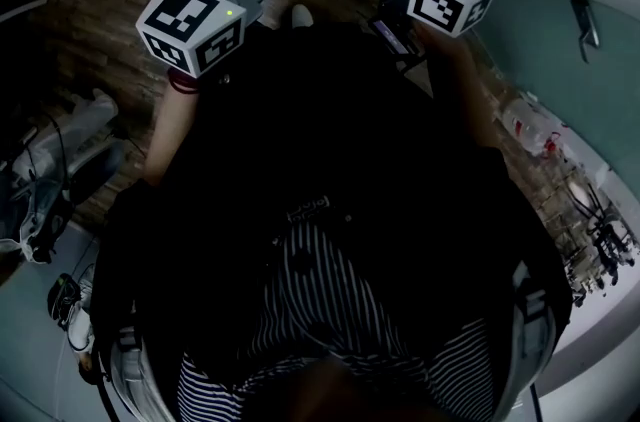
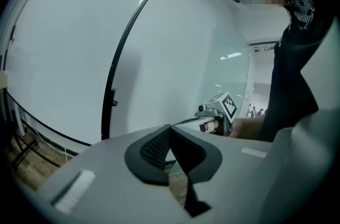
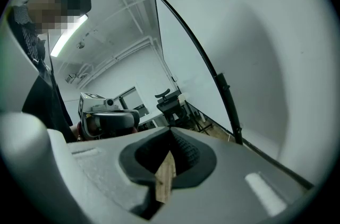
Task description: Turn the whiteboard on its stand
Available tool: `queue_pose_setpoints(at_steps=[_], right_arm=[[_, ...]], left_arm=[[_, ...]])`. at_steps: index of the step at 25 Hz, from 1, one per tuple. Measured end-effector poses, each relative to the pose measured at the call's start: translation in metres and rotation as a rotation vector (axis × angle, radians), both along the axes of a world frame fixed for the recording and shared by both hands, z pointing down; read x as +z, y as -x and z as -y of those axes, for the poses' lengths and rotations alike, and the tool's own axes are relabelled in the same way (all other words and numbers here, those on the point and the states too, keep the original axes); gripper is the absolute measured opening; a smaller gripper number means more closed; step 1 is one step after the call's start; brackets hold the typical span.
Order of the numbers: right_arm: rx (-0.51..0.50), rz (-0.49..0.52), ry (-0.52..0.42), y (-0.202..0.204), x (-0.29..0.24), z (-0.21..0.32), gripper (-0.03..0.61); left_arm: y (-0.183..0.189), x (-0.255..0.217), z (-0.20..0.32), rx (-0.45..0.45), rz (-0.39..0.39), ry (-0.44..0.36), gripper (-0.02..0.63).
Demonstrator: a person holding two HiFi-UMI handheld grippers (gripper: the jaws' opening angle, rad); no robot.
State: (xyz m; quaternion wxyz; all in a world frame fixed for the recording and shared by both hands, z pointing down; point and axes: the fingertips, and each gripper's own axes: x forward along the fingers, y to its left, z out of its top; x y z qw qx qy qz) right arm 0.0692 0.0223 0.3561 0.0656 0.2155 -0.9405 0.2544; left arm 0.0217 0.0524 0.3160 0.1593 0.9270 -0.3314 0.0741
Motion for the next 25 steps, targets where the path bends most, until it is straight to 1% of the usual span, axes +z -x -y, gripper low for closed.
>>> queue_pose_setpoints(at_steps=[3,7,11,16,21,25], right_arm=[[0.001,0.005,0.015,-0.001,0.004,0.005,0.002],[0.002,0.022,0.033,-0.007,0.005,0.026,0.002],[-0.013,0.023,0.030,-0.006,0.004,0.039,0.002],[-0.002,0.027,0.016,-0.007,0.002,0.060,0.002],[0.033,0.040,-0.018,0.035,-0.007,0.079,0.002],[0.042,0.020,-0.058,0.071,-0.014,0.095,0.002]], left_arm=[[0.003,-0.001,0.008,-0.006,-0.001,0.007,0.000],[-0.002,-0.003,0.030,-0.011,0.011,0.009,0.000],[-0.004,-0.003,0.042,-0.022,0.009,0.020,0.000],[-0.008,-0.002,0.061,0.006,0.013,0.022,0.000],[0.031,-0.003,0.086,0.044,0.007,-0.006,0.000],[0.062,-0.005,0.109,0.068,-0.018,-0.039,0.000]])
